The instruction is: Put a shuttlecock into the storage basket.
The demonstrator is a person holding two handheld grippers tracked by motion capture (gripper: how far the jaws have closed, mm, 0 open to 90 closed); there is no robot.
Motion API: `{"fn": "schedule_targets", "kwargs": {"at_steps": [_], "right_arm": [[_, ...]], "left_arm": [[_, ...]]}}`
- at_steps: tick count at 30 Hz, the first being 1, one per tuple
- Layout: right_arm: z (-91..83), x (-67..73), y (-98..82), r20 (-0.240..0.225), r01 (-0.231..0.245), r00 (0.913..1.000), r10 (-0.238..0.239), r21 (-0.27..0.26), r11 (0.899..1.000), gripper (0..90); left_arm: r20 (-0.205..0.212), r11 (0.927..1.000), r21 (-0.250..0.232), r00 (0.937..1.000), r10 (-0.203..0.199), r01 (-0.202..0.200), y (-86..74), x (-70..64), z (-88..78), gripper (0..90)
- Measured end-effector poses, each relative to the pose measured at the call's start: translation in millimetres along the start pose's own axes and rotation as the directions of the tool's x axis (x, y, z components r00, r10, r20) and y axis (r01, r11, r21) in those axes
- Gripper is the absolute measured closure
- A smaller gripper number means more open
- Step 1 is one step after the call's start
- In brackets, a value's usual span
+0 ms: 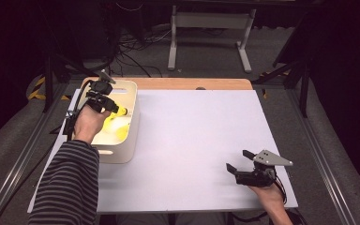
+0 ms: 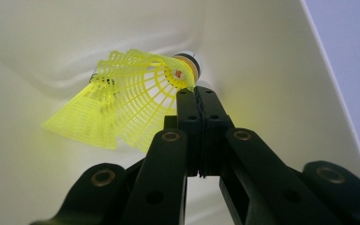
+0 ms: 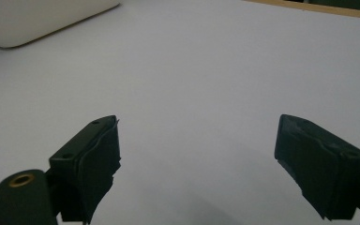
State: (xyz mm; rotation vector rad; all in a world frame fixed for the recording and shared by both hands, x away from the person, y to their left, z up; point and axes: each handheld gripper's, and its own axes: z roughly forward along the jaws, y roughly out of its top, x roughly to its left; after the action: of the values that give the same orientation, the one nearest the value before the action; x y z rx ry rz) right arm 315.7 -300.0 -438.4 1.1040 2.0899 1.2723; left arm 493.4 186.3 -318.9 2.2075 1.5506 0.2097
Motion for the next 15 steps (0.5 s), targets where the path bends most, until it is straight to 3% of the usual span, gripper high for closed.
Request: {"fn": "schedule_targets", "kwargs": {"at_steps": [15], "right_arm": [[0.1,-3.8,-0.4,0.01,-0.009,0.9999,0.009,0.0,1.0,14.9]], "left_arm": [[0.002,0.9999,0.014,1.0,-0.008,0.008,-1.5,4.6,12.2,89.3]]}}
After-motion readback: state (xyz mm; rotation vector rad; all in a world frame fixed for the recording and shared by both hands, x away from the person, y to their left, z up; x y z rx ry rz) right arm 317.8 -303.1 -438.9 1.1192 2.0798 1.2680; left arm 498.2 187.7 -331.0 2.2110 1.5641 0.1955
